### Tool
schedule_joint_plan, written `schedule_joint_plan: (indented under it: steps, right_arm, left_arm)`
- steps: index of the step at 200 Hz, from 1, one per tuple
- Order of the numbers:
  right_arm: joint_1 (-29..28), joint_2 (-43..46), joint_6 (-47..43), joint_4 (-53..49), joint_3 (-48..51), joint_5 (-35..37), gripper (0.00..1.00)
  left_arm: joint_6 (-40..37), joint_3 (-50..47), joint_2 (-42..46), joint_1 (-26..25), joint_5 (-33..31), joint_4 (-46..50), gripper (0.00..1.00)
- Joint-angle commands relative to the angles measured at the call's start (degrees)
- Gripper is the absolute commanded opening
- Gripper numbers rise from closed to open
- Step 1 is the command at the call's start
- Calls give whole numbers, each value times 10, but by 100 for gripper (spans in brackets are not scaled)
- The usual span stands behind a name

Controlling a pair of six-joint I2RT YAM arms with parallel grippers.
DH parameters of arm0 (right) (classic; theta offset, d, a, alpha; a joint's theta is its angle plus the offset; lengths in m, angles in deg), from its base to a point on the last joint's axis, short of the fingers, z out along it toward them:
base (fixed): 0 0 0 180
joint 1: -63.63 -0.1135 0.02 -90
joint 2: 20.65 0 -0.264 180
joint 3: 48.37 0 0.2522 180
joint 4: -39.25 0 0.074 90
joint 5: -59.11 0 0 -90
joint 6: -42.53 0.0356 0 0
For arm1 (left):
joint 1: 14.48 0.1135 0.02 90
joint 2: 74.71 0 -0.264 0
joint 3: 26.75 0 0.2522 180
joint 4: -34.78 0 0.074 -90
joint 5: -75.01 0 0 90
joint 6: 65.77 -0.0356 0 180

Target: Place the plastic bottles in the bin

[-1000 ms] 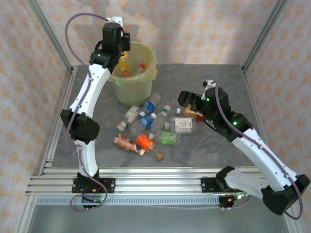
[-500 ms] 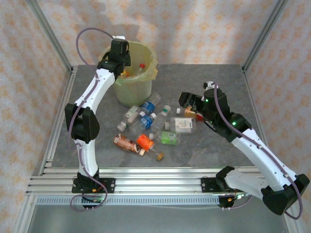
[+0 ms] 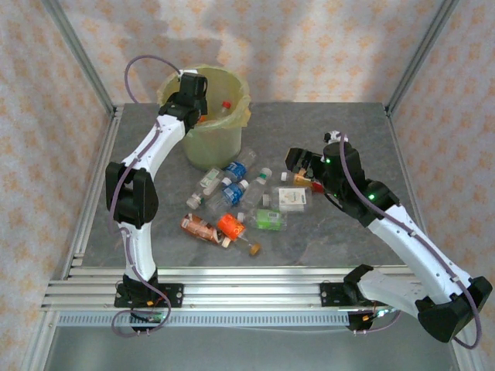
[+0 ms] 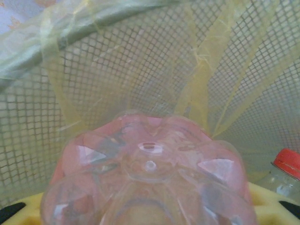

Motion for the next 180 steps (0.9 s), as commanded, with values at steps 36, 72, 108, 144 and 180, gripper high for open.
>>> schedule_joint_plan:
  steps: [36,72,108,144,180]
  right_arm:
    - [-3,9,9,-17,3,23,99]
    - [-3,8,17,-21,3,29,99]
    - [-3,7,25,-34,1,45,99]
    - [-3,5,70,-74,-5,90,99]
    - [-3,4,159,-125,0,122,99]
  left_arm:
    - [28,7,40,6,-36,5,76]
    - [40,17,57,5,-30,17,81]
    - [53,20,109,6,-14,27,87]
    - [69,17,158,6,13,39,99]
    - [88,6,212,6,44,64,100]
